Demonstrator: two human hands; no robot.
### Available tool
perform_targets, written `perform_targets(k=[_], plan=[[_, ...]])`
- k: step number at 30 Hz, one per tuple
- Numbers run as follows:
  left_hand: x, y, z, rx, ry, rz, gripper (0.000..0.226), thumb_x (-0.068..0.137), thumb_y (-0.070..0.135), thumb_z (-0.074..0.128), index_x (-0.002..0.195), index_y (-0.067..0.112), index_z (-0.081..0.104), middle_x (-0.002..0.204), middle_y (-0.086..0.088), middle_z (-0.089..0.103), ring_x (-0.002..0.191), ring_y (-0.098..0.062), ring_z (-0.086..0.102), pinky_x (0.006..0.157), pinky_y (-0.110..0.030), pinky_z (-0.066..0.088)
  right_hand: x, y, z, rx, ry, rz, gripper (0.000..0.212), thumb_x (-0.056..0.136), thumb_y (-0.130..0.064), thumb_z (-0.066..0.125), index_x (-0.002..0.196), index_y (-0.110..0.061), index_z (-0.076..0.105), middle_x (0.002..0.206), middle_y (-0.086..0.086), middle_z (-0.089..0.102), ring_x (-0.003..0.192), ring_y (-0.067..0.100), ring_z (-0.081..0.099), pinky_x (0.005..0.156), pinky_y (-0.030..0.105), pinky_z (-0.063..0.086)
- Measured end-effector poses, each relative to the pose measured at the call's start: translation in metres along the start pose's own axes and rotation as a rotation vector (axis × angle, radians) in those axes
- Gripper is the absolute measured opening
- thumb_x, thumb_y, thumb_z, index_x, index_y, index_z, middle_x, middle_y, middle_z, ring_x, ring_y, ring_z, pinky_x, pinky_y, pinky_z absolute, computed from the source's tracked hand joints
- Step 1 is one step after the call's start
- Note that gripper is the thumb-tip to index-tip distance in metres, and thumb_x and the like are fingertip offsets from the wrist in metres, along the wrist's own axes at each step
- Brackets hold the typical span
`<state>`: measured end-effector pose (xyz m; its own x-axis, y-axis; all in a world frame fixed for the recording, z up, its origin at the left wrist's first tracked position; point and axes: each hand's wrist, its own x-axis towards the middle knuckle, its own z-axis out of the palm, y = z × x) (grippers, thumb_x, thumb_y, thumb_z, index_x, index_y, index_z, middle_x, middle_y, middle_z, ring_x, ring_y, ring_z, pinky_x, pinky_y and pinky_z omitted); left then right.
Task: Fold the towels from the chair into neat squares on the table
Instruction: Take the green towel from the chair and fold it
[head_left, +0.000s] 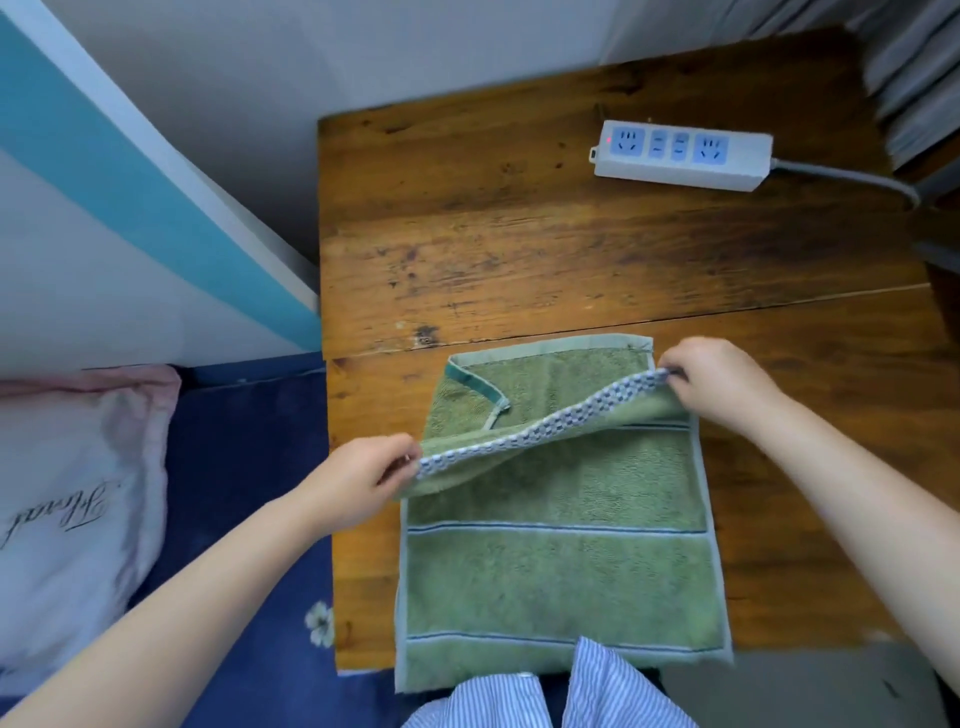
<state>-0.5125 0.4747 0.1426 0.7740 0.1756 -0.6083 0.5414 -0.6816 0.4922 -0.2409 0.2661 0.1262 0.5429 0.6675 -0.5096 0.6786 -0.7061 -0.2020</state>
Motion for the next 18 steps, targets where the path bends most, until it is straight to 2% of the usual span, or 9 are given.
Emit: perform_targets(k=[2,3,5,8,11,13,15,16,18], plan=[[-0.001,0.003,0.01,0.01,-0.008,-0.016,0.005,0.096,0.022,0.046,0.097,0.024,0.051,0.082,0.012,0.049,0.075,-0.011,0.047,0.058,-0.013,0.034,0.014,-0.007,0.002,0.003,0.085,-0.017,0.022,0.089,-0.006,0.047,0.101,-0.002,0.066,0.106,0.015,0.061,0.103,0.029,0.052,0.084,0.033,0.043],[0.0,0.003,0.014,0.037,0.001,-0.009,0.008,0.097,0.023,0.045,0.099,0.02,0.052,0.081,0.011,0.048,0.077,-0.012,0.046,0.057,-0.012,0.033,0.02,-0.011,0.004,0.013,0.105,-0.02,0.024,0.089,-0.005,0.047,0.103,-0.001,0.065,0.111,0.015,0.061,0.107,0.03,0.049,0.088,0.035,0.042],[0.004,0.005,0.018,0.147,0.015,0.051,0.015,0.097,0.023,0.044,0.088,0.014,0.053,0.074,0.01,0.047,0.078,-0.017,0.048,0.057,-0.013,0.03,0.028,-0.017,0.009,0.027,0.092,-0.02,0.027,0.088,-0.004,0.047,0.108,-0.001,0.064,0.119,0.014,0.059,0.115,0.03,0.046,0.095,0.039,0.041],[0.012,0.013,0.023,0.267,0.083,0.29,0.025,0.089,0.022,0.044,0.077,0.01,0.063,0.074,0.0,0.059,0.069,-0.023,0.059,0.052,-0.019,0.043,0.029,-0.019,0.019,0.031,0.094,-0.019,0.029,0.087,-0.002,0.046,0.109,0.0,0.064,0.12,0.014,0.059,0.116,0.031,0.046,0.097,0.041,0.042],[0.025,0.027,0.023,0.221,0.129,0.445,0.026,0.082,0.023,0.043,0.073,0.009,0.063,0.079,-0.007,0.065,0.066,-0.024,0.063,0.054,-0.023,0.051,0.025,-0.015,0.023,0.048,0.098,0.009,0.031,0.088,-0.003,0.045,0.115,-0.001,0.061,0.126,0.014,0.055,0.12,0.031,0.044,0.101,0.042,0.039],[0.038,0.044,0.02,0.163,0.14,0.417,0.023,0.086,0.02,0.047,0.079,0.006,0.064,0.093,-0.011,0.065,0.079,-0.027,0.063,0.064,-0.029,0.054,0.022,-0.012,0.024,0.065,0.095,0.01,0.033,0.089,-0.002,0.045,0.119,-0.003,0.059,0.13,0.014,0.052,0.123,0.03,0.042,0.105,0.042,0.035],[0.058,0.053,0.016,0.18,0.178,0.24,0.021,0.093,0.02,0.046,0.096,0.006,0.062,0.118,-0.011,0.056,0.095,-0.027,0.059,0.073,-0.034,0.052,0.021,-0.01,0.026,0.078,0.094,-0.007,0.033,0.089,-0.002,0.045,0.119,-0.003,0.059,0.133,0.014,0.05,0.125,0.03,0.041,0.107,0.04,0.033],[0.07,0.057,0.012,0.219,0.145,0.118,0.023,0.095,0.021,0.043,0.102,0.007,0.06,0.129,-0.009,0.048,0.1,-0.026,0.057,0.075,-0.034,0.05,0.021,-0.007,0.025,0.079,0.094,-0.014,0.033,0.089,-0.002,0.046,0.119,-0.002,0.059,0.134,0.014,0.05,0.126,0.03,0.04,0.108,0.04,0.032],[0.087,0.059,0.008,0.262,0.025,-0.003,0.024,0.097,0.022,0.039,0.104,0.008,0.058,0.14,-0.009,0.038,0.103,-0.027,0.056,0.077,-0.035,0.048,0.02,-0.005,0.025,0.077,0.08,-0.022,0.033,0.089,-0.002,0.046,0.12,-0.003,0.059,0.137,0.012,0.047,0.129,0.029,0.038,0.109,0.039,0.03]])
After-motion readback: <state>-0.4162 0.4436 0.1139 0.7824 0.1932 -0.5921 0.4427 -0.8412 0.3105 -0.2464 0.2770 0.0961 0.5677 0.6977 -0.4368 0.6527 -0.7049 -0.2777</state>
